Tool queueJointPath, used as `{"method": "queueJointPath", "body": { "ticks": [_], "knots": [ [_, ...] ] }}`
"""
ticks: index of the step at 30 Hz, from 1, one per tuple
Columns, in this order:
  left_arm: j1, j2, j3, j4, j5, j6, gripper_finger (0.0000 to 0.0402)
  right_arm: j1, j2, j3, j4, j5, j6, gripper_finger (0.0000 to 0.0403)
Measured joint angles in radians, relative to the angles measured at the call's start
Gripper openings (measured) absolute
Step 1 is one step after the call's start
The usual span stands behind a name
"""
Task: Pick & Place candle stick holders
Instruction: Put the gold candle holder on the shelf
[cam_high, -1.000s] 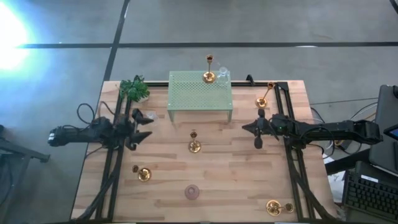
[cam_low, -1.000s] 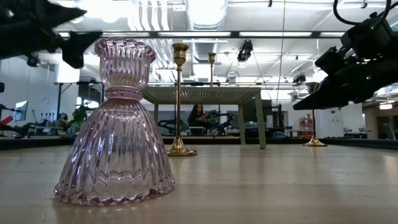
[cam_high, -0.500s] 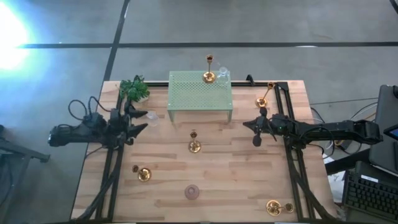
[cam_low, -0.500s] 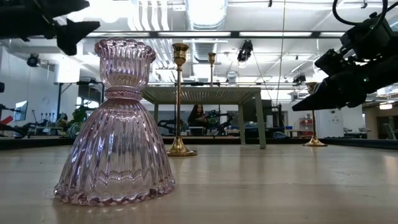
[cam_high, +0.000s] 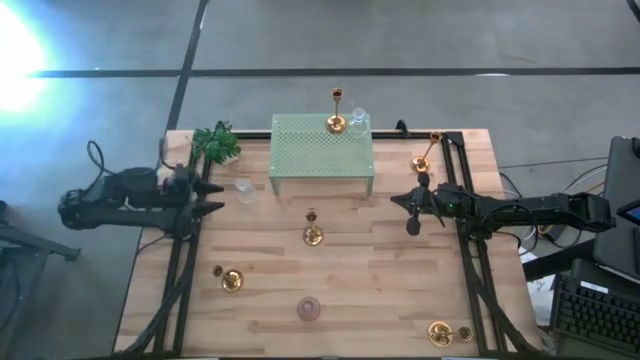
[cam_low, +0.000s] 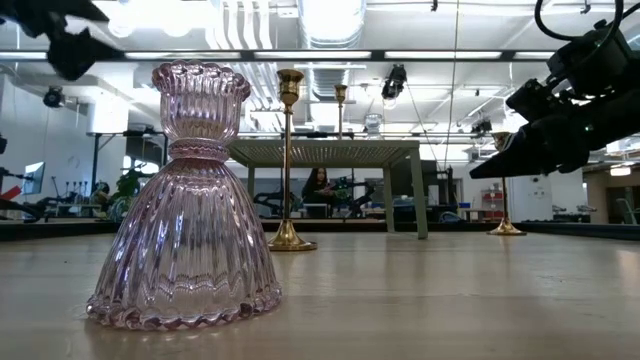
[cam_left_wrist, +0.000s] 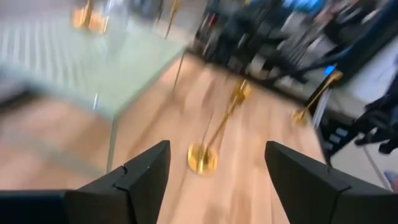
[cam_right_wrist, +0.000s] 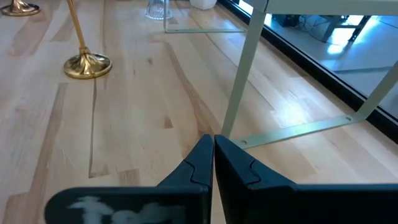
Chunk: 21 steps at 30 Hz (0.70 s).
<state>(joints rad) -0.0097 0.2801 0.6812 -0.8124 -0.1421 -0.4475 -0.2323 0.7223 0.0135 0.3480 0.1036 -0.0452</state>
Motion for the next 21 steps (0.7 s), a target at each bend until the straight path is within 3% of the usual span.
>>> {"method": "queueJointPath", "body": {
  "ticks": [9, 13, 21],
  "knots": [
    [-0.039, 0.225, 0.082, -0.23, 0.164, -0.309, 0.0236, 0.0, 0.0, 0.0, 0.0, 0.0, 0.0, 0.0009],
    [-0.115, 0.275, 0.09, -0.362, 0.167, -0.437, 0.0236, 0.0, 0.0, 0.0, 0.0, 0.0, 0.0, 0.0009],
    [-0.402, 0.333, 0.103, -0.373, 0.07, -0.768, 0.0235, 0.0, 0.0, 0.0, 0.0, 0.0, 0.0, 0.0009]
  ]
}}
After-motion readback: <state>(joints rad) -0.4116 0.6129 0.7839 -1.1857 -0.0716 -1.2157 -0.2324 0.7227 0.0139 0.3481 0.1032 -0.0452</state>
